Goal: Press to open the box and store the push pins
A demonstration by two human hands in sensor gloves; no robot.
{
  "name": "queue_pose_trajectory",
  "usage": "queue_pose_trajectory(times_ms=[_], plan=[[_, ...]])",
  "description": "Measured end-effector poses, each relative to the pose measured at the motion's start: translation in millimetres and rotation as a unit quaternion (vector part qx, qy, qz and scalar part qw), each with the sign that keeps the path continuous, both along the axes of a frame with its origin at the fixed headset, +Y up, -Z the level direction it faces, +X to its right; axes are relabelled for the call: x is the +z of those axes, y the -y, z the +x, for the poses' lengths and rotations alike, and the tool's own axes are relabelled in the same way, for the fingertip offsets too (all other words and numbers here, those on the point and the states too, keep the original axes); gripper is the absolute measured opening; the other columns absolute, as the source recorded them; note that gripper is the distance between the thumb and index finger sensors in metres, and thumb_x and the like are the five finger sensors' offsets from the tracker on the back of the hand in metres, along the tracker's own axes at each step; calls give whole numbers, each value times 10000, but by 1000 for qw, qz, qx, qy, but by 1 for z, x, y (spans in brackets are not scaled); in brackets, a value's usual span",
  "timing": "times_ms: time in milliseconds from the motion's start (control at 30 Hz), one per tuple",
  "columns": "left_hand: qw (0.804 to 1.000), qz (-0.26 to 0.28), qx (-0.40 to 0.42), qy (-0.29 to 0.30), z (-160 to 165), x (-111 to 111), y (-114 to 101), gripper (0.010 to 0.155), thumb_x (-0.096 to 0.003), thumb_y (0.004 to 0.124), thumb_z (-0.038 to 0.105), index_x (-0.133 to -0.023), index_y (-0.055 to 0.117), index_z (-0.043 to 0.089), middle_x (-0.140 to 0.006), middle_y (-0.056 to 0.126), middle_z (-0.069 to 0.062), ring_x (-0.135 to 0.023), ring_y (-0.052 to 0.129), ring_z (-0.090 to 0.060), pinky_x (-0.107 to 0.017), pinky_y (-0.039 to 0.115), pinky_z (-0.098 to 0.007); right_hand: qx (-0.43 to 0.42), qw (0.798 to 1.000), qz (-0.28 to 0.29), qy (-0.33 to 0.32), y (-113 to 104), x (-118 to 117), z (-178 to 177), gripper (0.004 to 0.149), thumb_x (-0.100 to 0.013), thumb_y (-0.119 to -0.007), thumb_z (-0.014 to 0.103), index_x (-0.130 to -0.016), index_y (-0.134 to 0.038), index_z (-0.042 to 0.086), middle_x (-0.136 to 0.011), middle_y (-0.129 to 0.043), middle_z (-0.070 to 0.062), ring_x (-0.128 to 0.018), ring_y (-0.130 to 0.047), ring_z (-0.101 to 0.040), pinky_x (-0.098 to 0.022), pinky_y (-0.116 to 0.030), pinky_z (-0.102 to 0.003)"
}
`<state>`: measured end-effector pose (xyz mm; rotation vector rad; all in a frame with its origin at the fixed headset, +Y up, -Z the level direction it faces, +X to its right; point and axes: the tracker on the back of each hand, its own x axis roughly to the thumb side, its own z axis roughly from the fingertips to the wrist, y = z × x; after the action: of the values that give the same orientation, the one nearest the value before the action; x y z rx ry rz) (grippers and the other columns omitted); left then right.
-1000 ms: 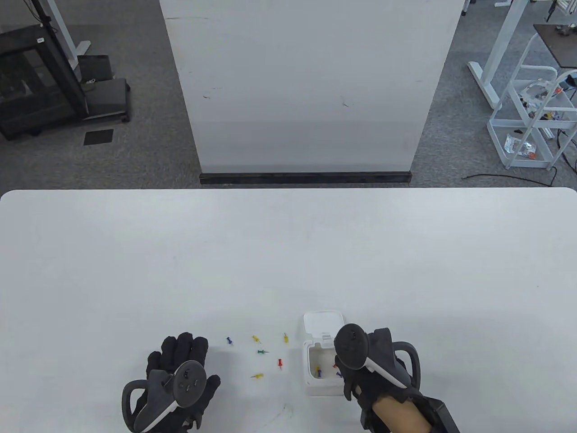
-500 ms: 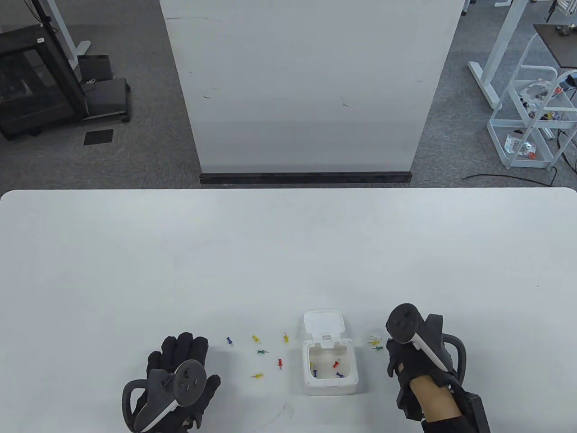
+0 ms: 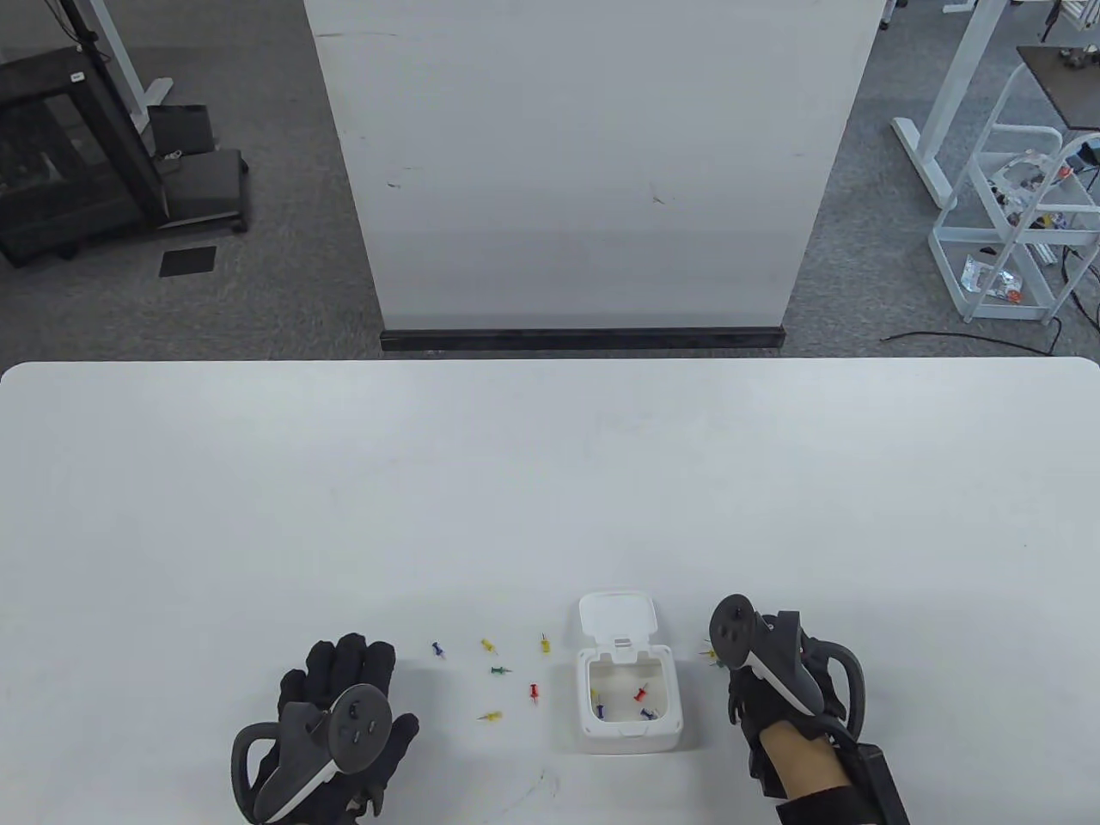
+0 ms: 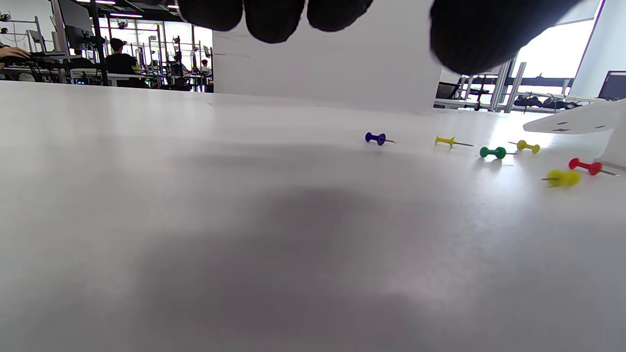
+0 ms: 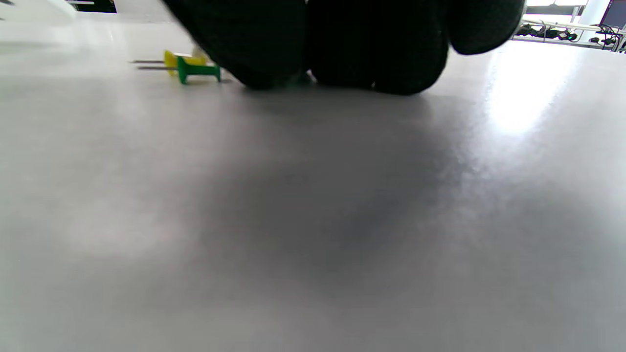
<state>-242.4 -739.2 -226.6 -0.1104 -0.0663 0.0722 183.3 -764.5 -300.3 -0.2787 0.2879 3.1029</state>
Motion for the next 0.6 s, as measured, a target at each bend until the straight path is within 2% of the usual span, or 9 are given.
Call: queue_pose_trajectory(times_ms=[167,367,500,600], plan=[[1000,0,0,0,0,0,0,803,-458,688,601,-1096,329,270,-1196,335,-103,-1102,347,-440,-785,346,-642,13,1000,-14,0,-1,-1,-3,426,-480,-832,306,-883,-693,290,-851,-801,-28,-736,-836,-333,-664,-667,-557],[1000,-1,0,0,0,0,0,805,-458,687,603,-1096,325,271,-1197,332,-103,-1102,345,-440,-785,345,-642,51,999,5,-9,2,1,-8,434,-465,-841,290,-870,-690,257,-827,-820,-39,-689,-872,-315,-634,-710,-543],[1000,0,1,0,-1,0,0,803,-459,689,600,-1096,328,270,-1196,334,-102,-1102,346,-439,-784,345,-642,34,999,2,-2,1,0,-3,435,-460,-849,307,-862,-692,256,-807,-830,-33,-662,-885,-297,-620,-727,-534],[1000,0,2,0,-1,-1,0,803,-458,688,602,-1095,329,270,-1197,332,-102,-1102,346,-439,-785,345,-642,-22,999,-10,24,-5,0,5,438,-461,-848,308,-866,-690,250,-807,-833,-36,-659,-892,-297,-616,-733,-531]])
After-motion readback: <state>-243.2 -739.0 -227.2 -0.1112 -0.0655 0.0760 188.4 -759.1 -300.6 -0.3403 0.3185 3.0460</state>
